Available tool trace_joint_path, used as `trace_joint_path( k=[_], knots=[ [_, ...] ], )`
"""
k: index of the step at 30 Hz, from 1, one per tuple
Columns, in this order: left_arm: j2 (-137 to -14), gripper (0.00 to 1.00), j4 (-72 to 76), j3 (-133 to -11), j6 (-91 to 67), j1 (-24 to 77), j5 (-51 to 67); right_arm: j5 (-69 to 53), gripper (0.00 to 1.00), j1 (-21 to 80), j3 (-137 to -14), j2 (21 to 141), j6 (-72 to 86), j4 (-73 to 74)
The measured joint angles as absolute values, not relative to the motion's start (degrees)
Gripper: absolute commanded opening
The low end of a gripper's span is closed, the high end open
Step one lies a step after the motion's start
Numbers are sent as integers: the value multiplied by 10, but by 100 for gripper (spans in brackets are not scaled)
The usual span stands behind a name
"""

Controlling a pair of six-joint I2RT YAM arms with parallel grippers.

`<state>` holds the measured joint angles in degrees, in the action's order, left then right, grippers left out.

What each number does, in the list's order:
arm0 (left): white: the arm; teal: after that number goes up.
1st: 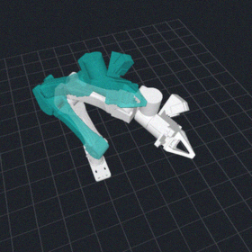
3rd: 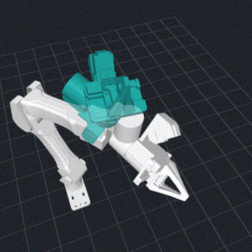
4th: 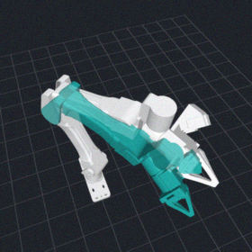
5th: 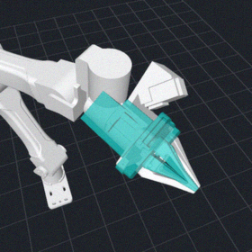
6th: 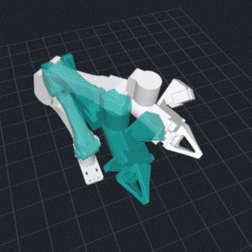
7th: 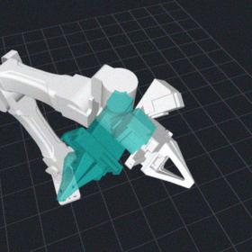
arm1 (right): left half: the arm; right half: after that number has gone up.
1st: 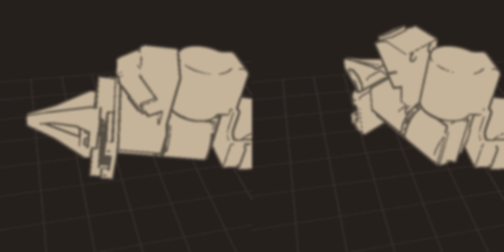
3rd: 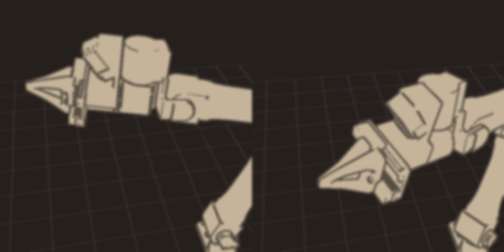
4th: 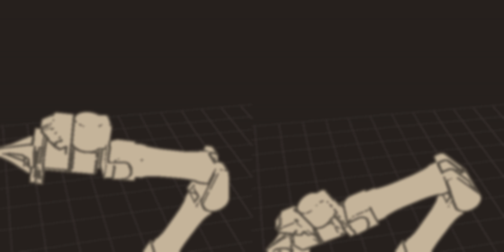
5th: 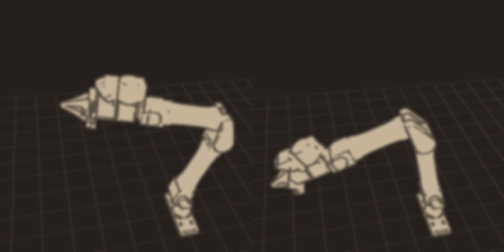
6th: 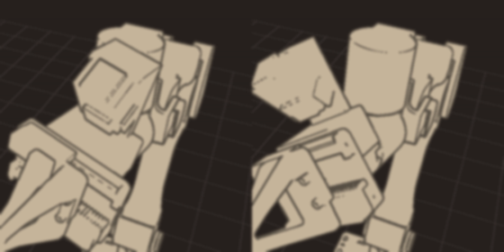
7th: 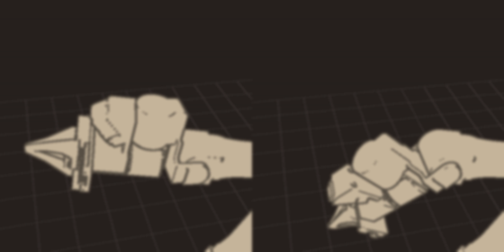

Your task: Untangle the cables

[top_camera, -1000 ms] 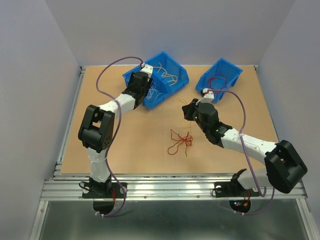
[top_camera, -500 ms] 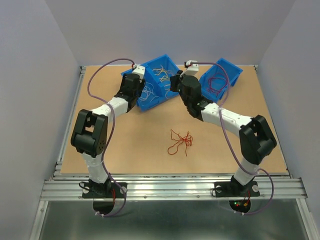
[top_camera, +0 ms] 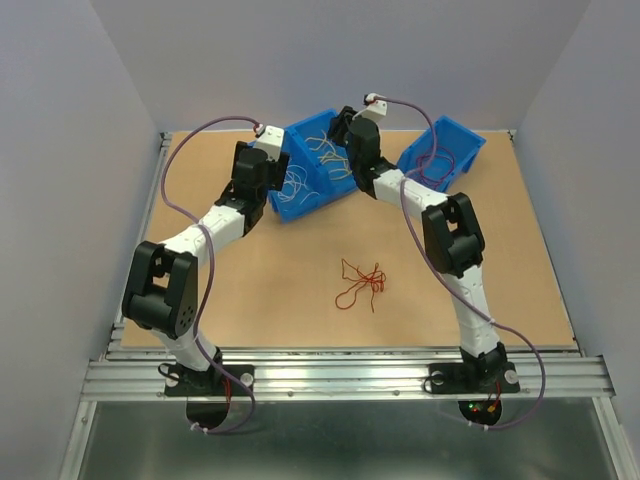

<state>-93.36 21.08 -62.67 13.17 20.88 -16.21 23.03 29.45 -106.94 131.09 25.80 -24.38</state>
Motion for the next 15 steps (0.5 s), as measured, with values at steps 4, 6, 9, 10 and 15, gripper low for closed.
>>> trace_joint_path(
  k=[4, 6, 9, 10, 15],
  knots=[
    [-931, 82, 216, -624, 132, 209, -160, 224, 78, 277, -1118, 1348, 276, -212],
    [-931, 82, 216, -623, 132, 209, -159, 226, 78, 273, -1118, 1344, 283, -198],
    [-931, 82, 217, -623, 132, 209, -157, 223, 78, 272, -1092, 1312, 284, -186],
    [-931, 82, 217, -622, 132, 209, -156, 221, 77, 273, -1078, 1299, 283, -184],
    [-923, 82, 226, -607, 131, 209, -153, 221, 79, 275, -945, 1150, 276, -152]
  ],
)
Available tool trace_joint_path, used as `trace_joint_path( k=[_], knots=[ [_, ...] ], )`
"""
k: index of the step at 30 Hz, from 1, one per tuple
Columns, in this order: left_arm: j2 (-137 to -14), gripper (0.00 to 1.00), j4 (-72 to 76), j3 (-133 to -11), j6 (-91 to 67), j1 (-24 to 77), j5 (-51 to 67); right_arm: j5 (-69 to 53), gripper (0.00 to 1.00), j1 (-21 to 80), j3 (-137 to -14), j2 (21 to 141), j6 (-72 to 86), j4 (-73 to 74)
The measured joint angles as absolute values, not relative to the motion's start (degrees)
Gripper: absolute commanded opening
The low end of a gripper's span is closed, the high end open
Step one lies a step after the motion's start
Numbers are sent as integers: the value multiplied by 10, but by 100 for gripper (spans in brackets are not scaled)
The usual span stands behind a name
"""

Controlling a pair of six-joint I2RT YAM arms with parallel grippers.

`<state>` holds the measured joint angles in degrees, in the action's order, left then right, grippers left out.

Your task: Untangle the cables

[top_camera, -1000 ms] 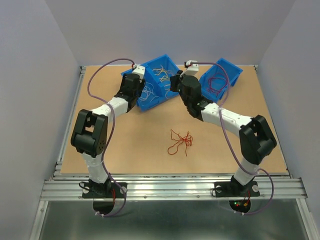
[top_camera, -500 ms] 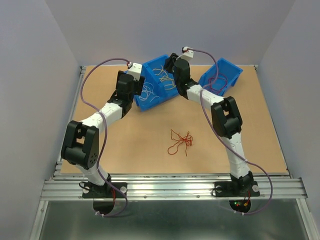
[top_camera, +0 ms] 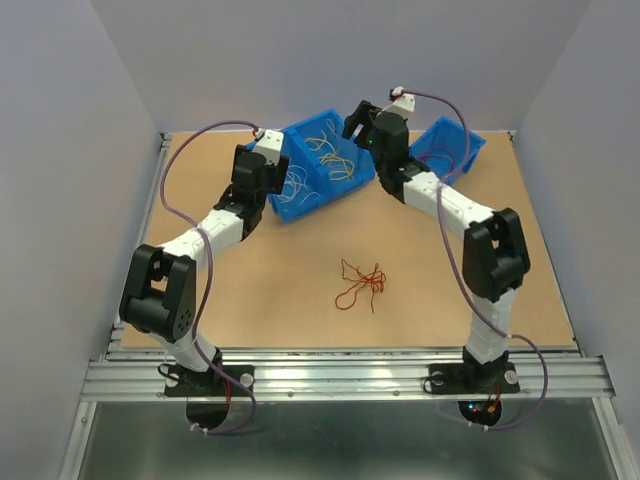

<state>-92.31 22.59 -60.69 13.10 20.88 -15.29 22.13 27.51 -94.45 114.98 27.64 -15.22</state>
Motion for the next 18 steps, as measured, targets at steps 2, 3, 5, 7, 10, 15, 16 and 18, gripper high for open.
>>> trace_joint_path(
  k=[2, 3, 5, 7, 10, 15, 16, 18],
  knots=[
    [-914, 82, 231, -596, 131, 209, -149, 224, 85, 276, -882, 1073, 278, -148],
    [-907, 82, 235, -589, 131, 209, -145, 225, 87, 276, -858, 1042, 278, -143],
    [-890, 82, 244, -572, 132, 209, -133, 225, 89, 276, -812, 985, 284, -133],
    [-865, 85, 253, -551, 136, 209, -112, 214, 90, 276, -766, 935, 288, -124],
    [-831, 88, 267, -526, 148, 209, -61, 191, 94, 276, -707, 884, 293, -96],
    [-791, 92, 288, -493, 183, 228, 31, 139, 100, 276, -597, 813, 304, -47],
    [-789, 94, 290, -488, 193, 237, 43, 126, 100, 276, -582, 801, 310, -40],
    [-789, 95, 293, -476, 217, 260, 72, 100, 100, 276, -554, 779, 325, -35]
  ],
)
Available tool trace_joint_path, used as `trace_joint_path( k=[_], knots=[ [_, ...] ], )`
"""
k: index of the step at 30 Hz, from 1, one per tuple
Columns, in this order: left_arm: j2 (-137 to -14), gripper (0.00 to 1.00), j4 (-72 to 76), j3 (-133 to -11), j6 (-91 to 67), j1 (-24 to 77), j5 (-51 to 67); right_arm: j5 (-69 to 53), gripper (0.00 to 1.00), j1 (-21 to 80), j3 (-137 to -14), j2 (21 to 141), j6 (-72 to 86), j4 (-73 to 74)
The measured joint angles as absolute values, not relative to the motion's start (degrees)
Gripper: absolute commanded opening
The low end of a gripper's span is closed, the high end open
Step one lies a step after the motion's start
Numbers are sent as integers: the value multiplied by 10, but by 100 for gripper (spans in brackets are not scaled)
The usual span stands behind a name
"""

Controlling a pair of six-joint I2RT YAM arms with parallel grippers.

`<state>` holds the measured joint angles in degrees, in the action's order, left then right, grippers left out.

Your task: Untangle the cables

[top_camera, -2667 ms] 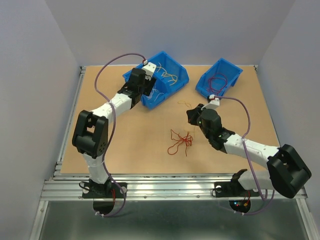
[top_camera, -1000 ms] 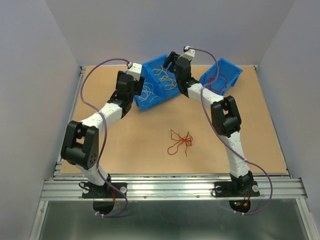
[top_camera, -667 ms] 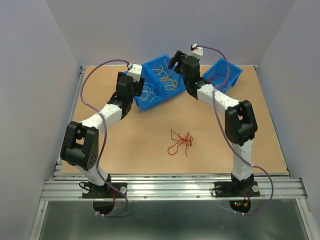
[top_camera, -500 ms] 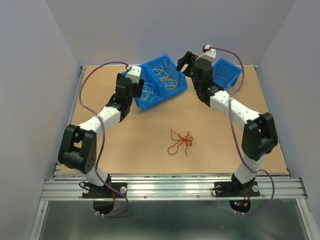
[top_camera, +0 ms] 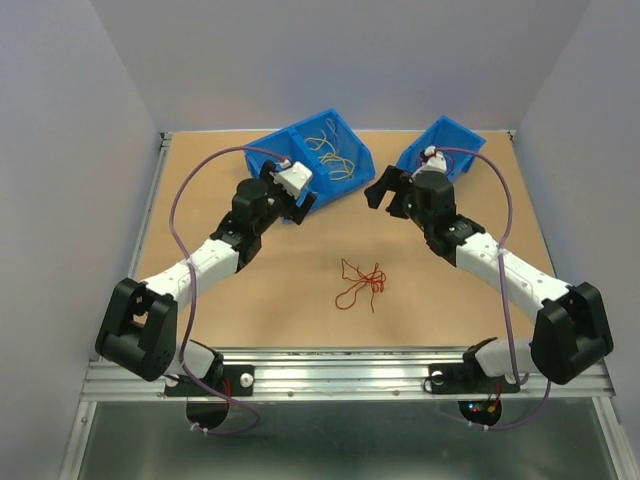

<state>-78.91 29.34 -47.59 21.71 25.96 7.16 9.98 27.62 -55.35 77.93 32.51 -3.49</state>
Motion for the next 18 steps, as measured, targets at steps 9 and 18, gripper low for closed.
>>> trace_joint_path(
  k=[9, 18],
  knots=[
    [-794, 95, 280, -437, 327, 360, 151, 71, 100, 277, -440, 674, 371, -25],
    [-846, 94, 231, -435, 405, 402, 186, 160, 100, 277, -398, 586, 398, -18]
  ],
)
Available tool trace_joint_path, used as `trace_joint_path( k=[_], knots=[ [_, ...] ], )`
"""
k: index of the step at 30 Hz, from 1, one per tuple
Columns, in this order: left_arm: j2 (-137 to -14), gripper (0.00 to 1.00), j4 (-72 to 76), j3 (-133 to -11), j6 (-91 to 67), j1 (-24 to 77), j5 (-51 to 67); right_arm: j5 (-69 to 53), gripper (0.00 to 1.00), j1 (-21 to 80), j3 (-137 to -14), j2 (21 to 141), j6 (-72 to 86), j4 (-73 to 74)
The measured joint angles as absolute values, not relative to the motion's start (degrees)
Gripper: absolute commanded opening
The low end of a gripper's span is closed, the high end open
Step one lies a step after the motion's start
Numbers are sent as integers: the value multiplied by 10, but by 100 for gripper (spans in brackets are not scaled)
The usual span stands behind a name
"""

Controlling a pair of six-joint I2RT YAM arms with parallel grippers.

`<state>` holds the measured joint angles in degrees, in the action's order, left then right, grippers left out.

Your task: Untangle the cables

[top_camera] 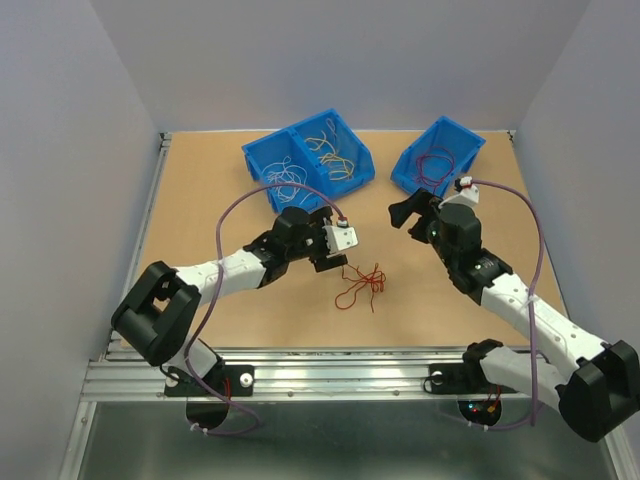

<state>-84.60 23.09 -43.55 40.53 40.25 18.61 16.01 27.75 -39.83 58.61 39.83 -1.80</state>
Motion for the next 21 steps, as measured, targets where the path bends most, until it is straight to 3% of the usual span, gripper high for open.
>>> trace_joint_path(
  k=[13, 15, 17, 18, 21],
  knots=[
    [-916, 89, 177, -463, 446, 443, 178, 186, 100, 278, -387, 532, 401, -19],
    [-916, 85, 172, -463, 449, 451, 176, 189, 100, 278, -385, 526, 401, -19],
    [-922, 69, 165, -471, 449, 459, 172, 191, 100, 278, -385, 521, 400, -19],
    [-931, 45, 162, -479, 452, 464, 168, 192, 100, 278, -385, 518, 399, -19],
    [-955, 2, 154, -500, 455, 479, 158, 195, 100, 278, -385, 513, 399, -19]
  ],
)
